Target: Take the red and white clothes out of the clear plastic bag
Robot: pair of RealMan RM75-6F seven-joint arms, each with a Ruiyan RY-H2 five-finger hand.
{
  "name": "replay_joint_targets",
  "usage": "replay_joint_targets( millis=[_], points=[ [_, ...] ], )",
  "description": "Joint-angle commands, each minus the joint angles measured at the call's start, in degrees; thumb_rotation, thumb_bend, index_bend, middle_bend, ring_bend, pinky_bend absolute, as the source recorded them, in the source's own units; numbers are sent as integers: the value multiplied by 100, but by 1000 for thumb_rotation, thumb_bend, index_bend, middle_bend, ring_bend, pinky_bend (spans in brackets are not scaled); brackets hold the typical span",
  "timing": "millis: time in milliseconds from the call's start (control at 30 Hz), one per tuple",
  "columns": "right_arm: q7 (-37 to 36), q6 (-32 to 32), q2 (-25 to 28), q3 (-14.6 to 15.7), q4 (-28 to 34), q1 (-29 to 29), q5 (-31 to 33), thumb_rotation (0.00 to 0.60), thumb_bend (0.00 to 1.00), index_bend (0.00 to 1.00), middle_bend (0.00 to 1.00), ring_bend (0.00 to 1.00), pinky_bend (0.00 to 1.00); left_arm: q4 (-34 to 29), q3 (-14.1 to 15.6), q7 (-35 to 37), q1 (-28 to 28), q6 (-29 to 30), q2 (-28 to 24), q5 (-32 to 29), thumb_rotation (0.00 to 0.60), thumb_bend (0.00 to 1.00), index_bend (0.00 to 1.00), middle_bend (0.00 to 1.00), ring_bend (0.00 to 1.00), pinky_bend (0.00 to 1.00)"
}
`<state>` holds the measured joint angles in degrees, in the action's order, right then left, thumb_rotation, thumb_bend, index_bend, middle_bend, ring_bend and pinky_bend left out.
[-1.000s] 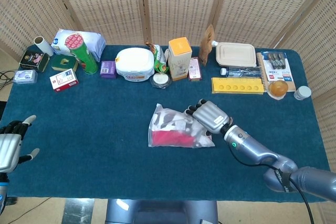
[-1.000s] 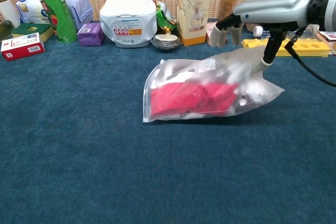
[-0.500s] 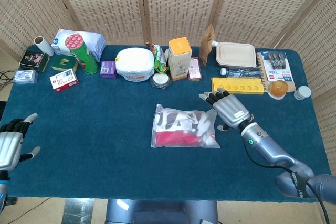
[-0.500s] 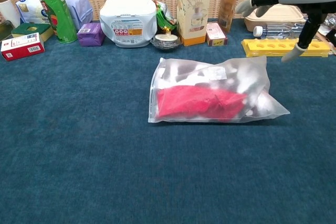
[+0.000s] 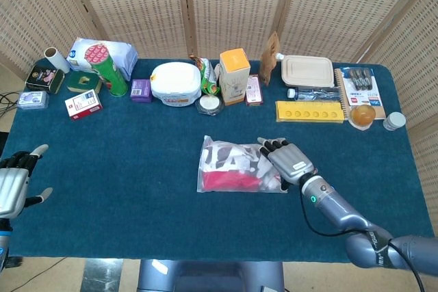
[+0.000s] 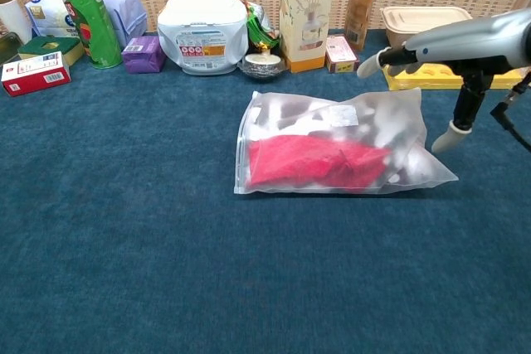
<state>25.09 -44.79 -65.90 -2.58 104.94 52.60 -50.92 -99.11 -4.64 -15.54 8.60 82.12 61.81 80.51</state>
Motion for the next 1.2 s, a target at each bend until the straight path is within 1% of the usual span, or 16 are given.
replay_joint_targets(
  millis=[33, 133, 333, 433, 633, 667, 733, 767, 800, 833, 900, 933, 1000, 1100, 1200],
  points=[
    [480, -267, -324, 82, 143, 192, 547, 600, 115, 0, 17, 101, 122, 30, -1, 45, 3, -10, 2, -11, 579, 158, 159, 329, 243, 325],
    [705, -426, -485, 104, 155, 278, 819, 600, 113, 0, 17, 101, 129, 50, 4, 78, 2, -2, 2, 2, 584, 157, 158, 329, 243, 325],
    [999, -794, -1025, 111, -178, 367, 1218, 600, 112, 0, 16, 100, 129, 92, 25, 171, -61, 75, -29, 3, 581, 157, 158, 329, 243, 325],
    [1058, -932, -1277, 104, -447, 357, 1255, 600, 111, 0, 16, 100, 130, 104, 39, 200, -94, 108, -39, -2, 579, 156, 158, 329, 243, 325],
    [1089, -924, -1585, 79, -873, 369, 1236, 600, 111, 0, 22, 107, 141, 90, 54, 214, -134, 155, -51, 0, 579, 156, 158, 329, 243, 325],
    [1111, -914, -1618, 80, -918, 378, 1236, 600, 116, 0, 35, 121, 149, 91, 56, 216, -138, 156, -46, -5, 576, 156, 158, 329, 243, 325],
    [1193, -992, -1701, 81, -1014, 387, 1179, 600, 133, 0, 88, 181, 192, 99, 59, 205, -140, 140, -34, -32, 577, 155, 158, 329, 243, 325],
    [1242, -1079, -1772, 92, -1083, 377, 1088, 600, 151, 23, 139, 242, 242, 100, 54, 190, -132, 120, -23, -55, 580, 156, 158, 329, 244, 325],
    [1244, -1133, -1831, 93, -1128, 354, 1030, 600, 168, 72, 194, 306, 293, 97, 50, 179, -121, 98, -19, -68, 579, 156, 159, 329, 243, 325],
    [1226, -1170, -1881, 90, -1172, 327, 951, 600, 182, 113, 230, 348, 327, 92, 43, 165, -107, 74, -17, -85, 580, 157, 158, 329, 243, 325],
    [1060, -1230, -1949, 49, -1246, 256, 670, 600, 214, 260, 352, 475, 416, 72, 23, 107, -65, 14, -24, -118, 578, 156, 158, 329, 243, 327],
    [961, -1257, -1967, 38, -1274, 217, 499, 600, 224, 305, 393, 520, 448, 54, 13, 85, -50, 0, -25, -129, 580, 156, 158, 329, 243, 328],
    [704, -1246, -1968, 8, -1294, 138, 207, 600, 247, 428, 506, 637, 527, 22, -5, 35, -26, -15, -21, -145, 582, 156, 158, 329, 243, 331],
    [409, -1224, -1933, -15, -1335, 54, -201, 600, 268, 534, 600, 730, 589, -24, -20, -47, 6, -45, -6, -175, 579, 156, 158, 329, 244, 336],
    [43, -1093, -1860, -27, -1400, -26, -544, 600, 278, 574, 638, 762, 622, -64, -33, -197, 57, -158, -13, -301, 579, 156, 158, 329, 244, 356]
  ],
)
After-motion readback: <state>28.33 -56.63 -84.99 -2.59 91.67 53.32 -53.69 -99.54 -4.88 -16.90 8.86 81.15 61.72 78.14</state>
